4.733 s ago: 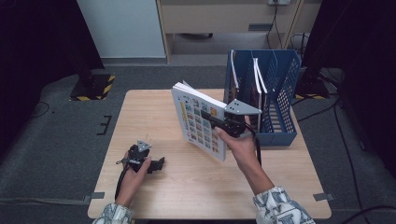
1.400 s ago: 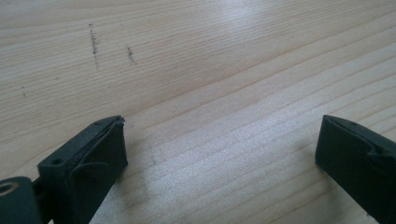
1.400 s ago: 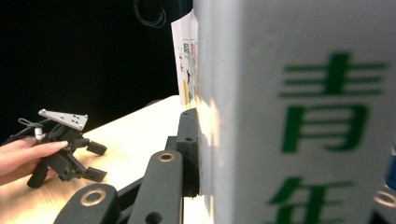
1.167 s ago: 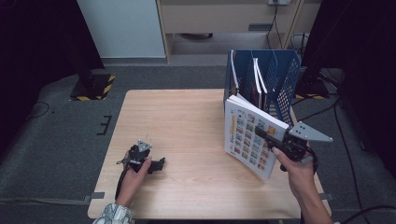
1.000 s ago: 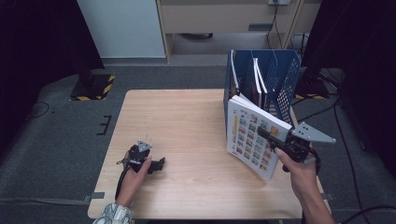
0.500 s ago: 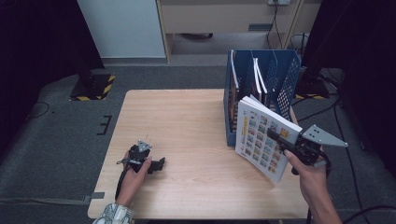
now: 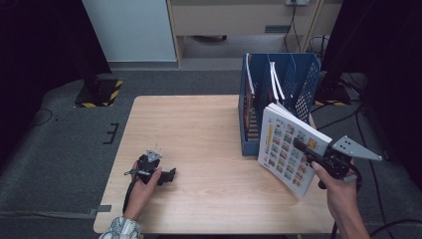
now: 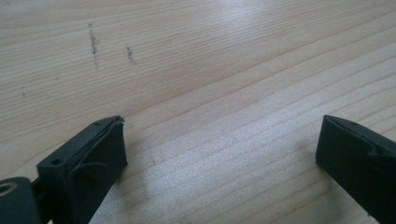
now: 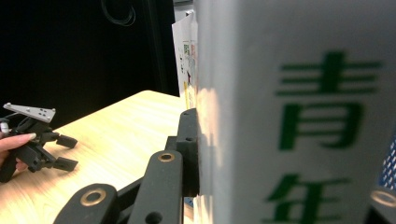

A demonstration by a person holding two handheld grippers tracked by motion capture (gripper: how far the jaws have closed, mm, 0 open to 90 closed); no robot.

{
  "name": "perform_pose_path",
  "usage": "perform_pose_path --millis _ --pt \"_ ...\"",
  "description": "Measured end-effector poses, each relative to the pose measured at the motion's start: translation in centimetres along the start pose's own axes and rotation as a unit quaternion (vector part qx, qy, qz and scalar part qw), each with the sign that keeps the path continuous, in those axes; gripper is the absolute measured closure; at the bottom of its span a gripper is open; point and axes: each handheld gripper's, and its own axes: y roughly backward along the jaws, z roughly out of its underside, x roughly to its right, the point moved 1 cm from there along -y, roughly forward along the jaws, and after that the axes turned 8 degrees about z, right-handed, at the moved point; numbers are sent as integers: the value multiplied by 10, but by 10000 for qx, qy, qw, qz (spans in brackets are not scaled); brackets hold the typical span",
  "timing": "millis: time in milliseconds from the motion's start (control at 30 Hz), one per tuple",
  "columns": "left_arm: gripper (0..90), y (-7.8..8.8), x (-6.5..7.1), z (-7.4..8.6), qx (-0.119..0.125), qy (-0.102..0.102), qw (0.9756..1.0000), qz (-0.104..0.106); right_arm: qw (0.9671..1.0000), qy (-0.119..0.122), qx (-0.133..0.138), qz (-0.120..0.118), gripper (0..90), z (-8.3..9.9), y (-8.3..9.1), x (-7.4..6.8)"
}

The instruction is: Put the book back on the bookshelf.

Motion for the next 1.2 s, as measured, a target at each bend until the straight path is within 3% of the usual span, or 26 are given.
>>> perform_pose_path --millis 700,1200 --pt "8 0 0 0 -1 -1 10000 0 9996 -71 69 277 737 -3 25 14" --pt "8 0 0 0 0 0 10000 0 9989 -108 237 400 738 -36 45 21"
